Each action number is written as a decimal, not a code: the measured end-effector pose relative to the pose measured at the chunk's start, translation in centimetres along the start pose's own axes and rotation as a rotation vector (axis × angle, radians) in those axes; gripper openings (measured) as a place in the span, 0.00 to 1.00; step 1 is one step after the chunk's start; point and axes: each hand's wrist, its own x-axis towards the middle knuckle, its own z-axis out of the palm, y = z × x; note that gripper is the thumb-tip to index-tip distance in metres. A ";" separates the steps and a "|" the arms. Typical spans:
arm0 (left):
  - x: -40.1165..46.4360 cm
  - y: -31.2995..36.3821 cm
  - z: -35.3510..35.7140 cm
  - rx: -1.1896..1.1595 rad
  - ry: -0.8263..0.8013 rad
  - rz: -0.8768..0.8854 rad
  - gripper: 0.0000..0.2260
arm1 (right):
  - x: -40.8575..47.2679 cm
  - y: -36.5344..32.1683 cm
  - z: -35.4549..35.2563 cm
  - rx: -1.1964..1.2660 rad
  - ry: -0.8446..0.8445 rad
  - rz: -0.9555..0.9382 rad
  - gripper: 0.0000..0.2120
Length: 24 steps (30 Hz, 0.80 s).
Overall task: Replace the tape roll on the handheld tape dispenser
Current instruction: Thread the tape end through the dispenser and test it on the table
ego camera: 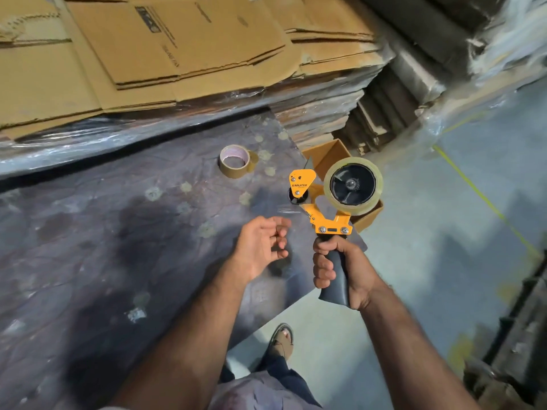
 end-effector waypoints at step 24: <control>-0.8 6.7 -2.5 0.374 0.062 -0.063 0.12 | -2.1 2.2 -3.5 -0.208 0.014 -0.038 0.11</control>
